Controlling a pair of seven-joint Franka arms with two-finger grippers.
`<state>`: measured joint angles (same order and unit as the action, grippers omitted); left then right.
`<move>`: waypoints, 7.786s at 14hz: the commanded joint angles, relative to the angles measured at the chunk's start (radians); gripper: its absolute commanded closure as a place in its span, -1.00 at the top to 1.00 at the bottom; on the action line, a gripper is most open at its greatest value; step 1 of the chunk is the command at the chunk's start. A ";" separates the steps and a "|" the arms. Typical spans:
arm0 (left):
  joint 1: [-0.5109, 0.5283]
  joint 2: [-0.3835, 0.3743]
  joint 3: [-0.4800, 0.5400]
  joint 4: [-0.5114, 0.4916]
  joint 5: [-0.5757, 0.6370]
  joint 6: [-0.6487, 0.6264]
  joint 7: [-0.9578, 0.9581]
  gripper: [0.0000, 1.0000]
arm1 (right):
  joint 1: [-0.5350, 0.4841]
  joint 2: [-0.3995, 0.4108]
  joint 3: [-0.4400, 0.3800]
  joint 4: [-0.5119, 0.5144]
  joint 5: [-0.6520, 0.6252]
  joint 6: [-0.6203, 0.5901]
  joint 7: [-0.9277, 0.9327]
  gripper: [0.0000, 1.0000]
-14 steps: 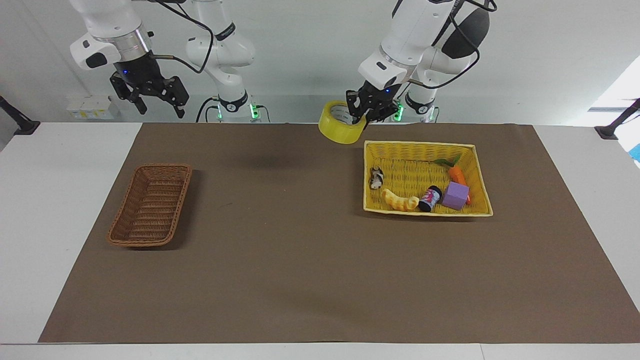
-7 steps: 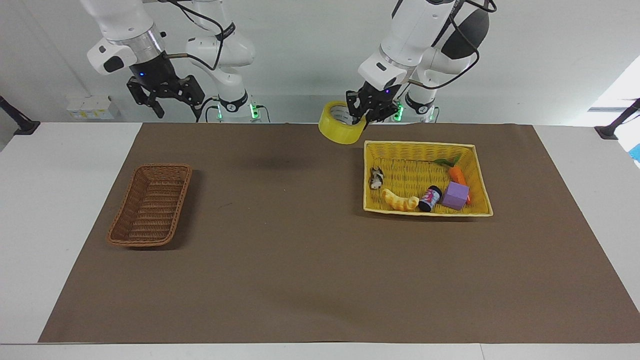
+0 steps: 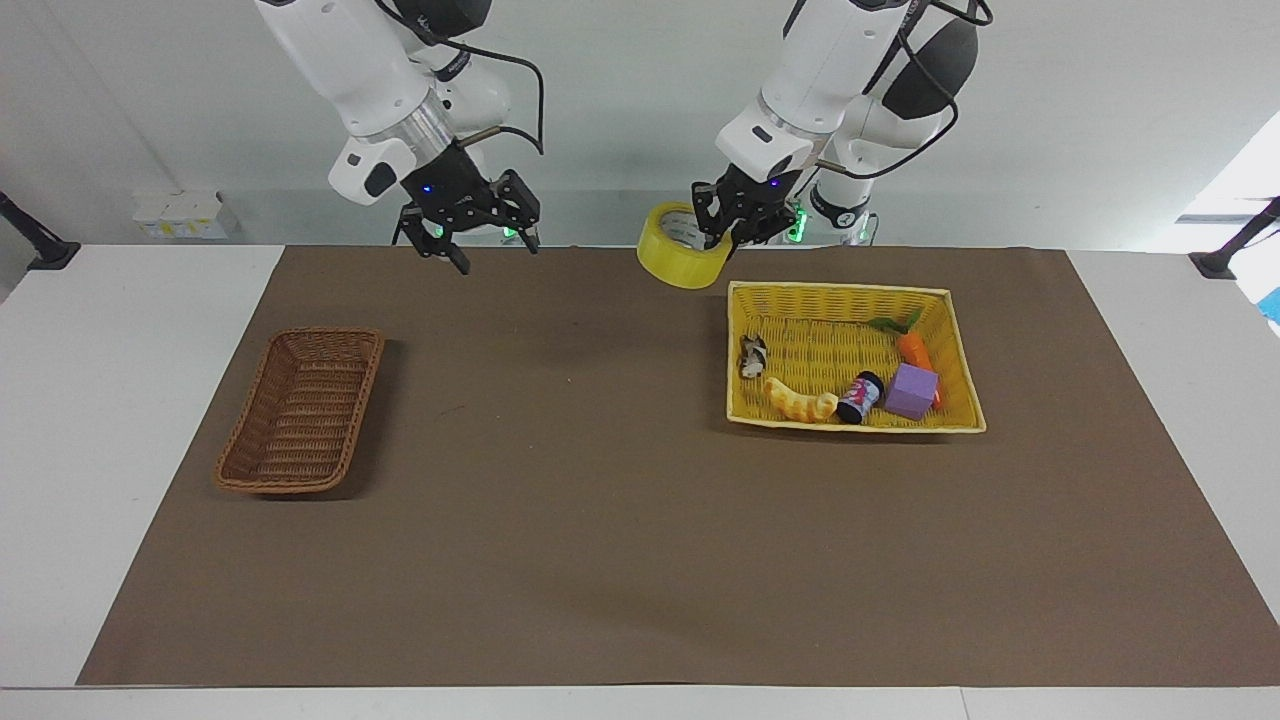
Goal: Move tape to another basket
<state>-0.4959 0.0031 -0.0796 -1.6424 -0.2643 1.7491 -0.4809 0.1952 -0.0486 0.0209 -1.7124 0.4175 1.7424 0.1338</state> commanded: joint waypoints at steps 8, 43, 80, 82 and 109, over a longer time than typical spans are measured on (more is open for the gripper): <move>-0.018 -0.031 0.011 -0.025 -0.019 0.000 -0.002 -1.00 | 0.135 0.049 0.001 -0.067 0.271 0.252 0.067 1.00; 0.043 -0.075 0.029 0.001 -0.070 0.061 -0.061 1.00 | 0.101 0.046 -0.004 -0.036 0.236 0.166 0.098 -1.00; 0.411 -0.075 0.120 0.053 0.254 -0.218 0.579 1.00 | -0.680 0.363 -0.013 -0.116 -0.066 0.134 -0.801 -1.00; 0.419 -0.075 0.121 0.053 0.254 -0.218 0.581 1.00 | -0.678 0.365 -0.013 -0.116 -0.046 0.135 -0.800 -1.00; 0.419 -0.075 0.120 0.053 0.254 -0.218 0.581 1.00 | -0.194 0.047 0.002 0.073 -0.448 -0.076 0.110 1.00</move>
<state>-0.0901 -0.0655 0.0469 -1.5974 0.0033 1.5488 0.0955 -0.0306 0.0470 0.0217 -1.6285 0.0029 1.7074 0.1508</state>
